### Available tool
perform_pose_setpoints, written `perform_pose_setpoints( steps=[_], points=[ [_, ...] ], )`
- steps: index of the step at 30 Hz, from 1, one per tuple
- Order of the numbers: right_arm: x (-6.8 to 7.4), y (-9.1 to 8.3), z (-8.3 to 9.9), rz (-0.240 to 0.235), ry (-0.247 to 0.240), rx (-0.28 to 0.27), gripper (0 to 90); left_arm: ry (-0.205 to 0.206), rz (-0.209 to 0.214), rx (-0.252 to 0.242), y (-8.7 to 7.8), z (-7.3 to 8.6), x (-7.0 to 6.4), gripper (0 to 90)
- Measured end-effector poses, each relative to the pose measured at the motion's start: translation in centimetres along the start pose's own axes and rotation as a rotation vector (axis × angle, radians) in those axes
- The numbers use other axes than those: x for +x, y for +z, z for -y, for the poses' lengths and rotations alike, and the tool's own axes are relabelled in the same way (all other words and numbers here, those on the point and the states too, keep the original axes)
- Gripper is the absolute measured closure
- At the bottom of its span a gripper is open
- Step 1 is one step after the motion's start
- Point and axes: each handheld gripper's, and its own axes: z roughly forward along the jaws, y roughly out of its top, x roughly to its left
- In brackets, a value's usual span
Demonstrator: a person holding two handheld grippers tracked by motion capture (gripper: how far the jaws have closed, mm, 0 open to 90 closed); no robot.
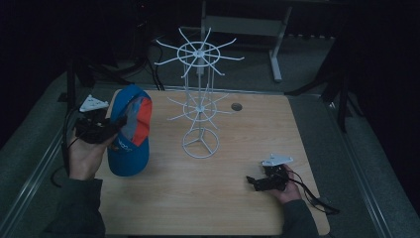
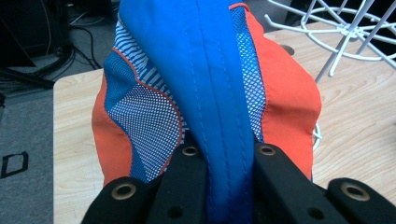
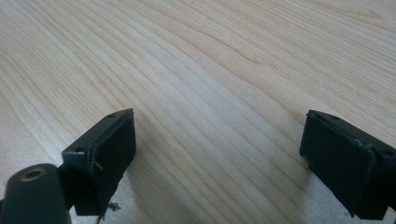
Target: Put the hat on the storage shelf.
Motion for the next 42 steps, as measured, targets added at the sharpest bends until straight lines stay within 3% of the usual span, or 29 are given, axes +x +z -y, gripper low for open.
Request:
perform_pose_setpoints(
  steps=[26,42],
  points=[
    [0.0,0.0,0.0,0.0,0.0,-0.001,10.4,-0.054,0.035,-0.076,-1.2,-0.2,0.6,88.4],
    [0.0,0.0,0.0,0.0,-0.001,-0.002,10.4,-0.055,0.046,-0.12,-2.3,-0.8,0.5,88.4]
  ],
)
